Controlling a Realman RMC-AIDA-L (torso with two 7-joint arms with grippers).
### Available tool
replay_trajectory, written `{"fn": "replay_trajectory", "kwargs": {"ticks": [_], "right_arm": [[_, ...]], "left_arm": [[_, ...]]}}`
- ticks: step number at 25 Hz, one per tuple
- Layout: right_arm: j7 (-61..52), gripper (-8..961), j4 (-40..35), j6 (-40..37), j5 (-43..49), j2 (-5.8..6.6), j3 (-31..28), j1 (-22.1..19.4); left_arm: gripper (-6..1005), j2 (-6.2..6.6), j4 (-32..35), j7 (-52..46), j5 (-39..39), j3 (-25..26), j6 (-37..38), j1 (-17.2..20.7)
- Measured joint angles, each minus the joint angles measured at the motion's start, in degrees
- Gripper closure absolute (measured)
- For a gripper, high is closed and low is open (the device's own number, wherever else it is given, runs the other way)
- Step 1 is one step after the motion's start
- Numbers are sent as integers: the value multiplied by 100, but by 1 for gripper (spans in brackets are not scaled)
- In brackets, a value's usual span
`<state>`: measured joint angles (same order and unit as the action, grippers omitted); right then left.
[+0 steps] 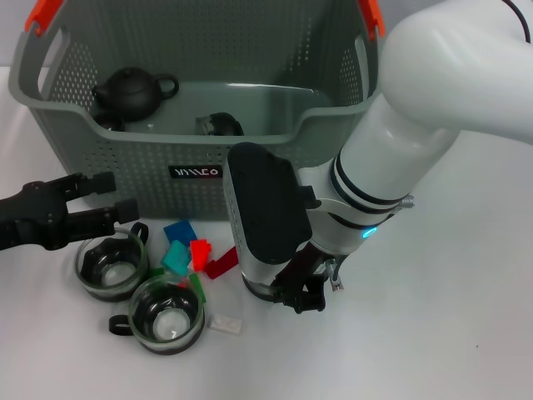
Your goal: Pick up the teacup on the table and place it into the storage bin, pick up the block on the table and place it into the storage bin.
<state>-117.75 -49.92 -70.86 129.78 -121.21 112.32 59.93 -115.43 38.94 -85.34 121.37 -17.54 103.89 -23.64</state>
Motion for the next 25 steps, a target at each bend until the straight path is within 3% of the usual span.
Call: {"fn": "replay_trajectory", "kwargs": {"ticks": [5,15,21,25], "right_arm": [[-1,898,-47,-66,-43,0,-1,-5],[-291,898,-724,-655,-81,62,-258,-53],[-438,898,-1889,-1996,-49,84,-1378,-190],[-476,898,-2606,-3078,-63,96,-2748,-43]], "left_arm": [[124,-5,0,0,-1,-2,0,5],[125,1,0,9,-8,6,-7,9],[125,15,0,9,-10,15,-31,9],[124,7,0,9,-10,14,-28,-14]]}}
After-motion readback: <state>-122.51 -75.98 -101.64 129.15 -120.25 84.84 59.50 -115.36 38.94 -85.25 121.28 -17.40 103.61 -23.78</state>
